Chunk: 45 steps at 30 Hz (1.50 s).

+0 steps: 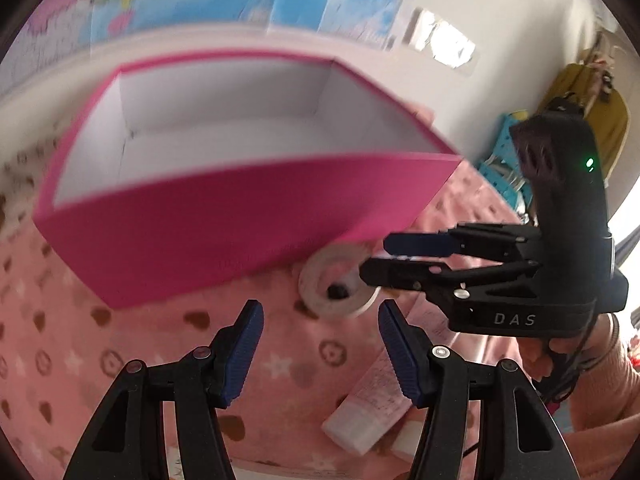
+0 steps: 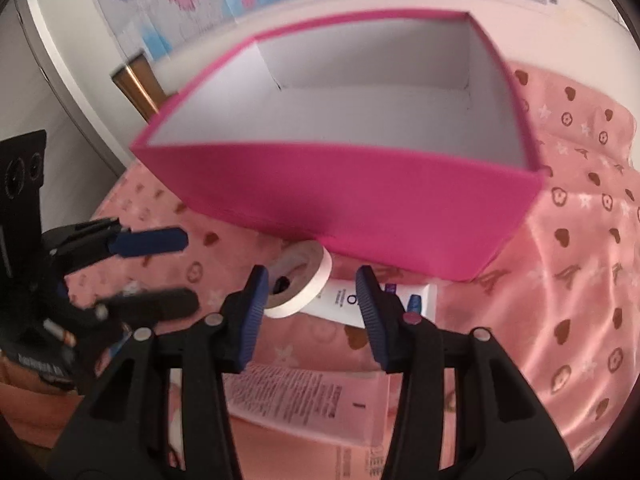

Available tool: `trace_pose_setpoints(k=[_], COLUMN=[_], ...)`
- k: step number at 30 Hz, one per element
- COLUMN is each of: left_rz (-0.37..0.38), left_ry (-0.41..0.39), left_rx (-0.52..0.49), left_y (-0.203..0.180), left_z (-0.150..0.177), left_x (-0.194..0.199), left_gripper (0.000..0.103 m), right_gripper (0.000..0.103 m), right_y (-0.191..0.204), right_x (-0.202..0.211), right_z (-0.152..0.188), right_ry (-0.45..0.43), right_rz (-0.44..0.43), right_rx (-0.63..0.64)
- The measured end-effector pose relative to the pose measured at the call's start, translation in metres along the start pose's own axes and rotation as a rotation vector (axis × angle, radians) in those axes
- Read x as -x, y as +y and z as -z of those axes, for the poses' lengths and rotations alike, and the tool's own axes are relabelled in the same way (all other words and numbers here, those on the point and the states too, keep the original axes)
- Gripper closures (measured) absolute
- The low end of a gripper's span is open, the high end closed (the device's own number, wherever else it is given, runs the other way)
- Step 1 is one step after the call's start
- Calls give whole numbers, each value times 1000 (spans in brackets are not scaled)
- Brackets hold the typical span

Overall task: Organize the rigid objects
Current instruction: 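Grasp the white tape roll with the right gripper, then carry the tape roll with the right gripper into the magenta box and release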

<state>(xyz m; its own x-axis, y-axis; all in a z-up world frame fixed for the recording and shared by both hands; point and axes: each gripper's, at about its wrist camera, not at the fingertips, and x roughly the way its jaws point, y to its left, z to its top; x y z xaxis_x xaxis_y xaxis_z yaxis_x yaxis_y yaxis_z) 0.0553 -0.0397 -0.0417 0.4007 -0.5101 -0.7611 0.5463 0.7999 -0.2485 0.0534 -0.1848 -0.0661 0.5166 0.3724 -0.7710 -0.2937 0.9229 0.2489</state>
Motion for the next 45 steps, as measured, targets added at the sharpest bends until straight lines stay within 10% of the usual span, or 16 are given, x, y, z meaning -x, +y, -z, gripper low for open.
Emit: trace_pose_setpoints(k=[16, 32, 45], left_rz=[93, 317, 187], left_ry=[94, 64, -44], left_rx=[60, 39, -55], left_y=[3, -17, -40], left_z=[4, -9, -86], left_x=[-24, -11, 16], left_gripper=[44, 53, 64], right_gripper=[86, 86, 86], right_y=[8, 8, 5], right_x=[-7, 66, 90], right_z=[-3, -2, -64], right_ry=[35, -143, -273], right_rz=[74, -89, -79], right_rx=[59, 3, 39])
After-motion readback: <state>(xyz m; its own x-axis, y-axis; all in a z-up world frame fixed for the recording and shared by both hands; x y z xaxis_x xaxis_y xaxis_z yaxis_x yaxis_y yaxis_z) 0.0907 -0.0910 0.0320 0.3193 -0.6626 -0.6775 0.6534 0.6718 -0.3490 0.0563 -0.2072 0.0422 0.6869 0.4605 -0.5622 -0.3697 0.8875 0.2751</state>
